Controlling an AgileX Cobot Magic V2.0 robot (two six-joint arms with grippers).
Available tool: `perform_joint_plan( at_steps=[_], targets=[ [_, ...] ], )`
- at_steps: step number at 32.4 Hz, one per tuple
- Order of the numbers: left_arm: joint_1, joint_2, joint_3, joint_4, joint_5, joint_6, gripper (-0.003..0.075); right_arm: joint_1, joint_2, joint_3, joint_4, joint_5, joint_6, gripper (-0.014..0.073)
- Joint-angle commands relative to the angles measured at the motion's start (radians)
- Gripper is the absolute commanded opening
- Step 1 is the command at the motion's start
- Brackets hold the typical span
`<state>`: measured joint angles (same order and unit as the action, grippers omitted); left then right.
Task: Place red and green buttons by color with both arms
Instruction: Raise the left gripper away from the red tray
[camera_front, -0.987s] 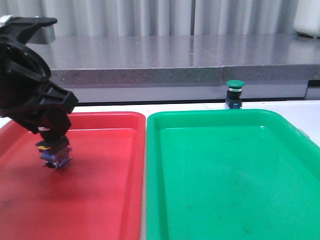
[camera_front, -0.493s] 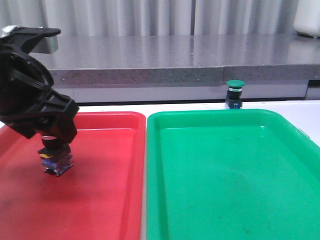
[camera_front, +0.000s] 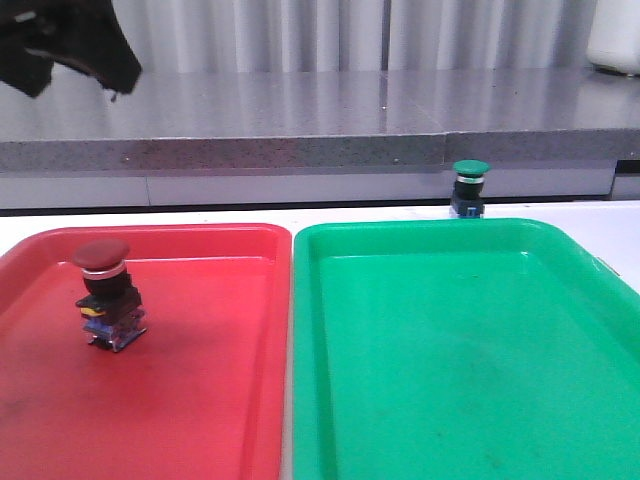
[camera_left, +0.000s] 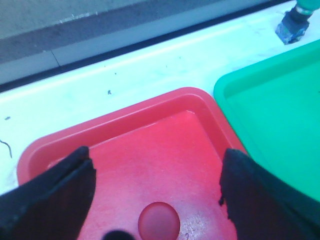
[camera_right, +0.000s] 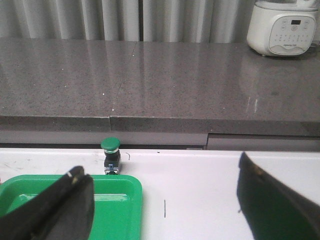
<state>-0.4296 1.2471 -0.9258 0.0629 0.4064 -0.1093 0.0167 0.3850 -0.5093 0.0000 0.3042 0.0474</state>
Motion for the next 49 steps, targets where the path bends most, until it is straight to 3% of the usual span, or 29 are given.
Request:
perform_joint_plan(
  at_steps=[1,9,23,32,46,49],
  targets=[
    [-0.006,-0.101,-0.033,0.04,-0.002,-0.011,0.0374,-0.004,0.016,-0.035,0.0,-0.075,-0.006,0.0603],
    [-0.006,-0.292,-0.005,0.109,0.097,-0.011,-0.0022,-0.004,0.016,-0.035,0.0,-0.075,-0.006,0.0603],
    [-0.006,-0.809,0.285,0.375,0.205,-0.389,-0.002,-0.004,0.016,-0.035,0.0,-0.075,-0.006,0.0603],
    [-0.006,-1.208,0.508,0.362,0.127,-0.396,-0.002,-0.004,0.016,-0.035,0.0,-0.075,-0.006,0.0603],
    [-0.006,-1.244,0.554,0.362,0.116,-0.396,-0.002,-0.004,0.023,-0.035,0.0,-0.096,-0.005,0.0603],
    [-0.006,-1.244,0.554,0.362,0.116,-0.396,-0.002,-0.004,0.112,-0.036,0.0,-0.155,-0.005,0.0603]
  ],
)
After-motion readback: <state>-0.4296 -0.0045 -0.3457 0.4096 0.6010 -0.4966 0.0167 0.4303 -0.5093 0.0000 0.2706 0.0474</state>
